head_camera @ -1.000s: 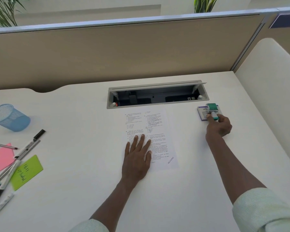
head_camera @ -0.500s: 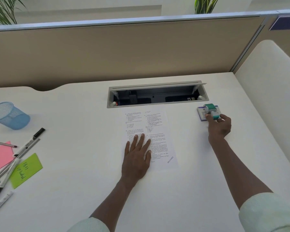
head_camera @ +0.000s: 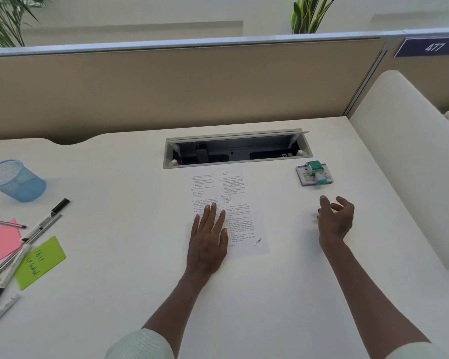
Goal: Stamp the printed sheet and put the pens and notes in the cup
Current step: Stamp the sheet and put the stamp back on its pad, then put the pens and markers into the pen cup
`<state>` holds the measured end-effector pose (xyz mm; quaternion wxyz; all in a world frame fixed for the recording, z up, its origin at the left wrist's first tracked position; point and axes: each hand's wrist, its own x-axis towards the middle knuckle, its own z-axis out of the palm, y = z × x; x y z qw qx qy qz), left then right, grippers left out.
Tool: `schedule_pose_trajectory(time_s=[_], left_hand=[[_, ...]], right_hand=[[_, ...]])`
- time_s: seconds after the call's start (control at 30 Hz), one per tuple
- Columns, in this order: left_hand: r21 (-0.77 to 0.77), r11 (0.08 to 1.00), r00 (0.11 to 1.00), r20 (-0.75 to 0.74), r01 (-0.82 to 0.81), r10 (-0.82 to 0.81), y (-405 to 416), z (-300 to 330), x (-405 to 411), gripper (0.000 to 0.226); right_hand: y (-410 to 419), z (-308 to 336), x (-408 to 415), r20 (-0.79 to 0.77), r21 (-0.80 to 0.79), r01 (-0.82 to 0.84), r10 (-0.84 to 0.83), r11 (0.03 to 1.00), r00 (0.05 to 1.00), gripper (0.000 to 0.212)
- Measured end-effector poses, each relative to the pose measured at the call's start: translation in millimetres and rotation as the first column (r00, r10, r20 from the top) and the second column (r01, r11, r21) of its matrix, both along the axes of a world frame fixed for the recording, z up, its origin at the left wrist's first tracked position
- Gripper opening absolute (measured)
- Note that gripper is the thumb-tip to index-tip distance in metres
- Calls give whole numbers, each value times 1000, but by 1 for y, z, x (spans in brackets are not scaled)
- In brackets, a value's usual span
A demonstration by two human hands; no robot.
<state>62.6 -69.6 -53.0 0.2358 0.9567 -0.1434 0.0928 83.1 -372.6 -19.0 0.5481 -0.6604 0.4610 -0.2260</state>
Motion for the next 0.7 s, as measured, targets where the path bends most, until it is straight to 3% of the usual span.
schedule_pose_trajectory(time_s=[0.33, 0.7], left_hand=[[-114, 992, 998, 19, -59, 61, 28, 24, -27, 46], [-326, 917, 971, -20, -230, 237, 93, 39, -77, 24]], right_hand=[[29, 12, -46, 35, -67, -74, 76, 995, 996, 19], [131, 26, -67, 74, -171, -297, 313, 939, 947, 10]])
